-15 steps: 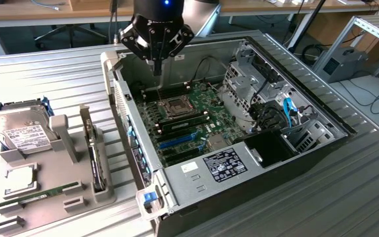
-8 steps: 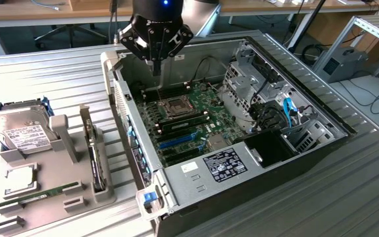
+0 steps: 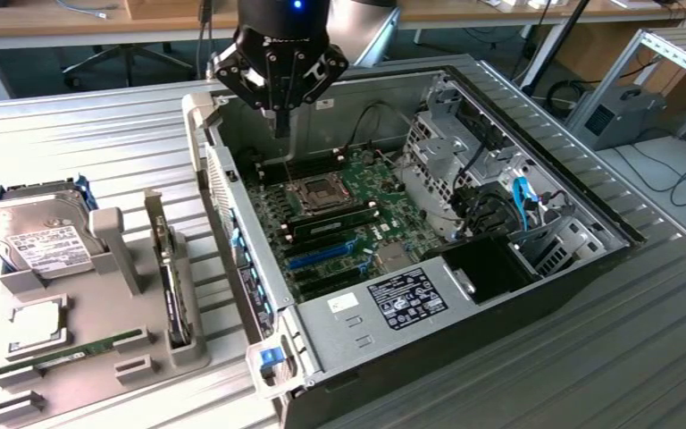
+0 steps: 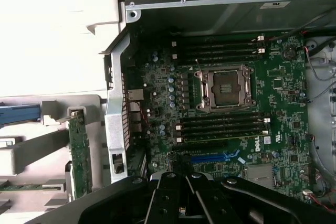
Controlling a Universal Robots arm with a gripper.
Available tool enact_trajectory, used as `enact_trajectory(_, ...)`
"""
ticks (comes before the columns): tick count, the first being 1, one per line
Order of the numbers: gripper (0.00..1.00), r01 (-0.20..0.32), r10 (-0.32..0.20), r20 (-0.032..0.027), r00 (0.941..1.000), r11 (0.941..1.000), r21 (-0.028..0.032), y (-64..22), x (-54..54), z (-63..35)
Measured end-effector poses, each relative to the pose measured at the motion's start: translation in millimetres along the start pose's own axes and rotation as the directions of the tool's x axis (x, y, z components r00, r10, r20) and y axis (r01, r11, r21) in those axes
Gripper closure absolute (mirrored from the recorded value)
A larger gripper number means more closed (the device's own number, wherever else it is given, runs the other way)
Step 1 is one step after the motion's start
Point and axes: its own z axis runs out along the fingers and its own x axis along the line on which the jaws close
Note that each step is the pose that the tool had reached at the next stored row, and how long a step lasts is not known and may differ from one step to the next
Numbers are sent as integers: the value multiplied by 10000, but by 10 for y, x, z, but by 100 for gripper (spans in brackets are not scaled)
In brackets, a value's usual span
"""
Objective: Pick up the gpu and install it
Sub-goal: 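Reach for the gpu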
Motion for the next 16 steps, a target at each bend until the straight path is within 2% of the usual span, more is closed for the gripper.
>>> enact_trajectory(16, 89, 0, 0, 0, 10000, 10000, 0, -3, 41, 1)
